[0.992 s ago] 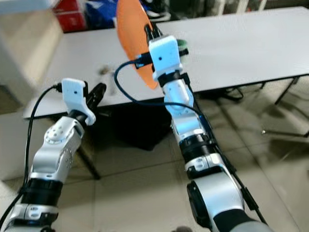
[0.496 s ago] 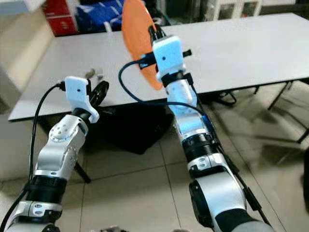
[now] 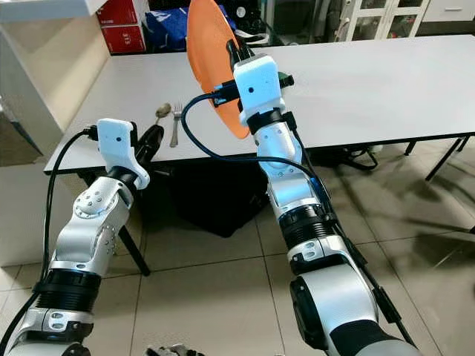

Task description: Setting the table

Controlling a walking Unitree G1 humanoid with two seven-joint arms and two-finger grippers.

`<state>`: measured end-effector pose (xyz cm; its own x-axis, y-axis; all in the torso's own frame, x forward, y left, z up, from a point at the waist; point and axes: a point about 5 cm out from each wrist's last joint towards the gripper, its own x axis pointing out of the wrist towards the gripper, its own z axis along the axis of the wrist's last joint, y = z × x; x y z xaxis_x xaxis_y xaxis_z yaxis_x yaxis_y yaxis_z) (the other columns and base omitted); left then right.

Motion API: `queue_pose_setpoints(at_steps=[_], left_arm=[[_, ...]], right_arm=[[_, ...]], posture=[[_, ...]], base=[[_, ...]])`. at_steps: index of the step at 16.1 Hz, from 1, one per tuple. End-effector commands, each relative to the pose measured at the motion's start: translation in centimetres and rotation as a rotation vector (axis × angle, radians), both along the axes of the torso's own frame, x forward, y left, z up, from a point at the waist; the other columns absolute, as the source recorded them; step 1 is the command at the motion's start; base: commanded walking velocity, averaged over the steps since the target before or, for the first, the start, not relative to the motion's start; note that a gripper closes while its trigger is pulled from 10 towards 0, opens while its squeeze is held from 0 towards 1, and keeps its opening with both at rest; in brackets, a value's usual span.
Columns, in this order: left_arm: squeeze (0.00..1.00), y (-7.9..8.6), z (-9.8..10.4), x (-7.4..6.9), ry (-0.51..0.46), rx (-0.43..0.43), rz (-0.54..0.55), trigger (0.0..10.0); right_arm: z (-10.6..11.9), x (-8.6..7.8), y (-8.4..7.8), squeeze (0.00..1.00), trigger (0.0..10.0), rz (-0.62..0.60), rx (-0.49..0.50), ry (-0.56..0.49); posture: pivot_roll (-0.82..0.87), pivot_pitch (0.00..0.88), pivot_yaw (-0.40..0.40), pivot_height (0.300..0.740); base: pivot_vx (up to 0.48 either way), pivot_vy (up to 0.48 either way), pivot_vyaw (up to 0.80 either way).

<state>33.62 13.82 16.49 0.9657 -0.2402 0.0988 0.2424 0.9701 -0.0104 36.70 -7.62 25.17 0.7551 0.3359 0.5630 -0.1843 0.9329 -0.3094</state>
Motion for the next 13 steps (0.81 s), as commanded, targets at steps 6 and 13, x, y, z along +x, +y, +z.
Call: queue_pose_setpoints(at_steps=[6, 13], left_arm=[[0.0, -0.02, 0.36, 0.2, -0.014, 0.034, -0.003, 10.0], [0.0, 0.0, 0.58, 0.32, -0.02, 0.005, 0.004, 10.0]], right_arm=[[1.25, -0.23, 0.23, 0.0, 0.0, 0.01, 0.007, -0.051], [1.18, -0.18, 0.28, 0.0, 0.0, 0.009, 0.005, -0.047]], posture=[[-0.09, 0.0, 0.087, 0.74], [-0.09, 0.0, 0.091, 0.74]], base=[[0.46, 0.0, 0.0], [0.46, 0.0, 0.0]])
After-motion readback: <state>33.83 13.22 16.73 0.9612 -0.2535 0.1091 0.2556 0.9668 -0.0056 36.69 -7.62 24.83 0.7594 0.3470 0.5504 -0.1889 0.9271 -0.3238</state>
